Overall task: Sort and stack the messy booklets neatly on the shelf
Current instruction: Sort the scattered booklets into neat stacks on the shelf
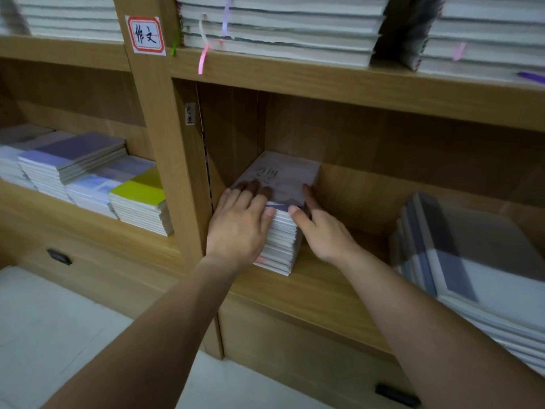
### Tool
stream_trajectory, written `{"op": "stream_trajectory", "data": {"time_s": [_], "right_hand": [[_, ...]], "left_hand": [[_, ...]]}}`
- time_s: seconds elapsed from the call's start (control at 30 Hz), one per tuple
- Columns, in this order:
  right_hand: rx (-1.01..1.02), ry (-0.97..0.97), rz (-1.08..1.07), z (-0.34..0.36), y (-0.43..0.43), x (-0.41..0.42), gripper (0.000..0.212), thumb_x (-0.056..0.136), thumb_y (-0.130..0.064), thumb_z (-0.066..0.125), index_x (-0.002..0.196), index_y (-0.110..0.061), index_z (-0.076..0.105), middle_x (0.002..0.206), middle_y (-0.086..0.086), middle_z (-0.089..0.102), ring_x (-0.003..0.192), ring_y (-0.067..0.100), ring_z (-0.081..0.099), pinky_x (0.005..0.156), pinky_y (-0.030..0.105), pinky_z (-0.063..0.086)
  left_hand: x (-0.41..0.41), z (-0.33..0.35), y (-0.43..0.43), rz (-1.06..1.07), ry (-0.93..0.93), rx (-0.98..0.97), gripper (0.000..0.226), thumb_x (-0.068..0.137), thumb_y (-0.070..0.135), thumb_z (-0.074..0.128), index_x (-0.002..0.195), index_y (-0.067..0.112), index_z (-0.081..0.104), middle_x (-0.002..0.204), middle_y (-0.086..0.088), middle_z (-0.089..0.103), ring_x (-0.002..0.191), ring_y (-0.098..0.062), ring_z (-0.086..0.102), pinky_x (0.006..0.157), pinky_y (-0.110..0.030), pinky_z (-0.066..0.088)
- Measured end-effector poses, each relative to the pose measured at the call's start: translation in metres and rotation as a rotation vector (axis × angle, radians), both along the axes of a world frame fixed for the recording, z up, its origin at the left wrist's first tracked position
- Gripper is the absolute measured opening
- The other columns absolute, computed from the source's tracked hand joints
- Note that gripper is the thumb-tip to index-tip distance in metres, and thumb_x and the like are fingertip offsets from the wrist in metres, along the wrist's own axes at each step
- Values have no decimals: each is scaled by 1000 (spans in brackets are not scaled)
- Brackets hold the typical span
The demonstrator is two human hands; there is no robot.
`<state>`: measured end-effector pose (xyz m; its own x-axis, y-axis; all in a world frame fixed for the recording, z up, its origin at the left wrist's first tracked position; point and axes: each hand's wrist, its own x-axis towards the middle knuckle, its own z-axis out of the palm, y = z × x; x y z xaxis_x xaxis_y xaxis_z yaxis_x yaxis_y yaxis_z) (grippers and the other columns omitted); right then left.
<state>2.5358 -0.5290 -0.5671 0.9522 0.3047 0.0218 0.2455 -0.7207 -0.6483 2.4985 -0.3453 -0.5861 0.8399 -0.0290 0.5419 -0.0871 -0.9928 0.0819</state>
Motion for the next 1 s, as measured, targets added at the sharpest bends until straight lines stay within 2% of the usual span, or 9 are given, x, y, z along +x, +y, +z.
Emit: {"op": "stream_trajectory", "data": {"time_s": [0.1, 0.23, 0.37, 0.43, 0.5, 0.6, 0.8, 0.9, 1.0], "right_hand": [[59, 47, -13, 0, -2, -6, 77, 91, -79, 24, 155, -48, -5, 150, 1, 49, 131, 27, 51, 107, 48, 43], [116, 99, -37, -25, -1, -36, 83, 89, -79, 32, 157, -37, 10, 152, -1, 45, 135, 24, 47, 108, 48, 42], [101, 94, 1, -51, 4, -48, 75, 98, -51, 50, 155, -45, 2, 157, -6, 38, 138, 24, 45, 110, 44, 41], [76, 91, -15, -55, 7, -46, 79, 99, -40, 52, 156, -45, -3, 158, -6, 36, 138, 25, 44, 110, 40, 40], [59, 87, -29, -59, 7, -43, 78, 99, -34, 51, 156, -45, -1, 157, -5, 38, 135, 26, 47, 108, 38, 42], [38, 89, -36, -61, 7, -33, 74, 99, -34, 50, 156, -44, 4, 155, -4, 41, 132, 26, 49, 108, 41, 44], [74, 121, -28, -62, 8, -36, 80, 98, -34, 54, 157, -39, 0, 151, -1, 46, 130, 26, 51, 106, 39, 44], [42, 96, -63, -74, 13, -43, 84, 99, -37, 50, 157, -37, -11, 146, 4, 53, 122, 31, 57, 98, 38, 47], [30, 79, -84, -83, 15, -39, 86, 98, -33, 50, 157, -38, -13, 138, 4, 58, 113, 30, 60, 90, 37, 49]], "left_hand": [[-3, 9, 0, -38, 54, -43, 54, 104, 46, 23, 142, 20, 49, 148, -8, 48, 138, -28, 39, 121, -42, 19], [-33, 4, -3, -50, -44, -183, 45, 99, 34, 46, 140, 15, 50, 147, -7, 49, 136, -24, 42, 112, -38, 37], [-62, -41, -4, -51, 88, -141, 69, 99, 41, 48, 157, 19, 17, 166, -1, 12, 151, -19, 18, 121, -35, 26], [-59, -57, 1, -64, 198, -116, 76, 101, 46, 42, 158, 25, -4, 166, 5, -9, 153, -17, 1, 123, -36, 20], [-52, -62, 4, -100, 228, -129, 74, 103, 46, 38, 158, 27, -9, 162, 9, -18, 153, -17, -4, 123, -33, 14], [-45, -66, 8, -138, 242, -133, 75, 104, 42, 40, 157, 27, -11, 160, 10, -24, 153, -16, -5, 120, -27, 7], [-54, -77, 11, -134, 347, -90, 87, 101, 43, 42, 153, 26, -25, 157, 4, -37, 152, -18, -11, 125, -37, 13], [-59, -91, 14, -117, 431, -90, 84, 101, 51, 37, 151, 30, -28, 159, 4, -33, 151, -15, -17, 124, -41, 16], [-53, -93, 12, -126, 435, -152, 76, 103, 52, 30, 155, 26, -19, 159, 4, -27, 152, -14, -13, 125, -38, 9]]}}
